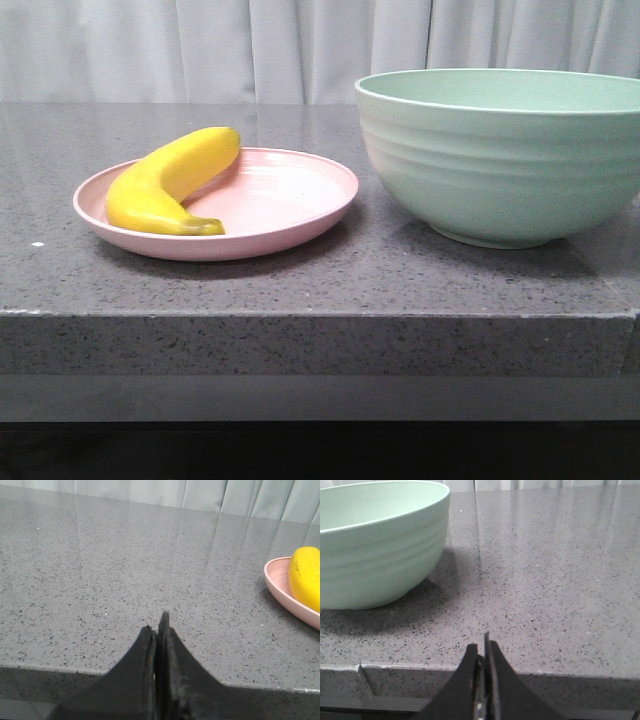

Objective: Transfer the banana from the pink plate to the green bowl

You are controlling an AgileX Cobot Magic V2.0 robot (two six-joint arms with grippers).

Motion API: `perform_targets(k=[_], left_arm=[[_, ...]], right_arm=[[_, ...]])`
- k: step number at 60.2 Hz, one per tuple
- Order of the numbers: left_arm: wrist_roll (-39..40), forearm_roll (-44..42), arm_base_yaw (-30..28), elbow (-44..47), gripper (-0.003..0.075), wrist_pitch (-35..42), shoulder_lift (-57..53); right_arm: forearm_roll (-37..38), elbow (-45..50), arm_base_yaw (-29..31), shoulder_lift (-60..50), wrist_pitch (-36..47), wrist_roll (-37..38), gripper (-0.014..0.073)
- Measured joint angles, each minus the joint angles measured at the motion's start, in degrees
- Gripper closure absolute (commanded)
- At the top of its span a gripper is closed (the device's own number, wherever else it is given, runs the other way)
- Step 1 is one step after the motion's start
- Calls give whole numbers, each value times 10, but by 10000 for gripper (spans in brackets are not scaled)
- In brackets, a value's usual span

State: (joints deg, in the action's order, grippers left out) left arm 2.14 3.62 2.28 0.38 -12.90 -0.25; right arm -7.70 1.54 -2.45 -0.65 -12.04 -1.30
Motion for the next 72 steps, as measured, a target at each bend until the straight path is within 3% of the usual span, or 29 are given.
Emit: perform_targets(k=[36,44,57,72], left_arm=[[0,-8,0,-19,741,57,0],[0,-49,0,-97,741,41,22],[0,-77,0,-211,741,29,162],[0,-79,0,-240,720,44,253]], right_arm=[[0,-4,0,0,9,0,653],[-2,-67,0,0,-5,0,653],[-4,-200,0,70,-29,0,653],[-4,-262,0,174,-67,0,645]])
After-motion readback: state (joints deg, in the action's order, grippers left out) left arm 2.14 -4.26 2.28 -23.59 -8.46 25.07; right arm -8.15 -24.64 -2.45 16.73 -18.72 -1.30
